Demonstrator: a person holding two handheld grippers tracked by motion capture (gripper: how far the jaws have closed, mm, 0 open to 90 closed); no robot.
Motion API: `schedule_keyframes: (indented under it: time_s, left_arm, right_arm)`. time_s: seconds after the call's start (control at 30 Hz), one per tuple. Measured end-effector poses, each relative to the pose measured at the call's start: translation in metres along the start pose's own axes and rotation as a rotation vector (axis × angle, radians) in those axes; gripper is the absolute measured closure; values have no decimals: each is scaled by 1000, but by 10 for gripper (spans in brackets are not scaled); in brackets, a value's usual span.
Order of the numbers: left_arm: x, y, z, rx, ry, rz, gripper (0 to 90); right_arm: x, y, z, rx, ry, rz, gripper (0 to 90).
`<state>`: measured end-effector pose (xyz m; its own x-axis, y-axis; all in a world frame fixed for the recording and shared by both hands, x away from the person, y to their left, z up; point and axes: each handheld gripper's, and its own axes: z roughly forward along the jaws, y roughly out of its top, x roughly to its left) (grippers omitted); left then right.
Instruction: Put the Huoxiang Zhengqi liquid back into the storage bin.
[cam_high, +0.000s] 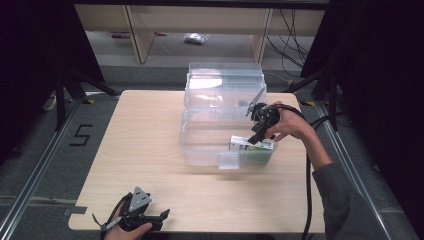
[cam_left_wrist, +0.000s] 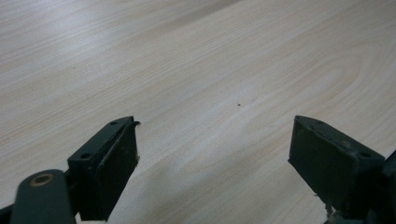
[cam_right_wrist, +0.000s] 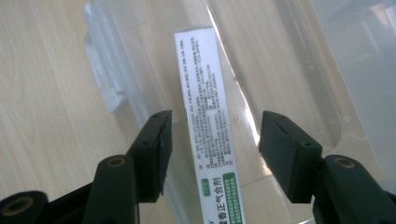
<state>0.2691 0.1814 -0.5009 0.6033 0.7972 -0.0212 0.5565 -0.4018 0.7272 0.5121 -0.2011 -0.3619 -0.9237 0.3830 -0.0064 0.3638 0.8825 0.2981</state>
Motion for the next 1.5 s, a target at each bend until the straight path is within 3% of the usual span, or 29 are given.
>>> schedule_keyframes:
  time_s: [0.07, 0.13, 0.17, 0.2, 0.27, 0.47, 0.6, 0.9, 1.03, 1.1, 1.17, 1.2, 1.23, 1.3, 1.37, 1.4, 1.5]
  left_arm:
    - [0, 0, 0, 1, 1, 4, 149]
    - [0, 0, 0, 1, 1, 2, 149]
    - [0, 0, 0, 3, -1, 0, 149]
    - [0, 1, -1, 12, -5, 2, 149]
    - [1, 1, -1, 19, -1, 16, 149]
    - [0, 0, 0, 7, 3, 9, 149]
    - [0, 0, 0, -4, 0, -3, 149]
    - [0, 1, -1, 19, 3, 16, 149]
    - [1, 0, 0, 8, 6, 15, 149]
    - [-2, 0, 2, -22, 10, -22, 149]
    - [-2, 0, 1, -13, 7, -17, 149]
    - [-2, 0, 1, -9, 9, -18, 149]
    - [-2, 0, 2, -17, 10, -20, 149]
    - [-2, 0, 2, -22, 10, -21, 149]
    - [-2, 0, 2, -23, 14, -22, 149]
    - [-2, 0, 2, -22, 14, -21, 149]
    - [-2, 0, 2, -26, 12, -22, 149]
  right_arm:
    - [4, 0, -2, 11, -20, 32, 431]
    - [6, 1, -3, -4, -32, 17, 411]
    - [9, 1, -5, -3, -50, 66, 402]
    - [8, 1, -6, -29, -60, 55, 403]
    - [9, 0, -8, -62, -62, 61, 402]
    - [12, -6, -8, -96, -80, 117, 366]
    - [15, -9, -11, -149, -81, 169, 342]
    - [20, -13, -14, -206, -99, 201, 302]
    - [25, -15, -16, -229, -93, 262, 293]
    - [26, -16, -15, -238, -96, 257, 292]
    - [26, -17, -16, -256, -112, 243, 292]
    - [27, -17, -18, -254, -106, 270, 292]
    - [27, -18, -18, -270, -115, 258, 293]
    - [29, -18, -19, -277, -108, 286, 294]
    - [30, -19, -18, -291, -110, 263, 294]
    - [32, -19, -18, -287, -112, 286, 294]
    - [33, -21, -17, -306, -125, 272, 290]
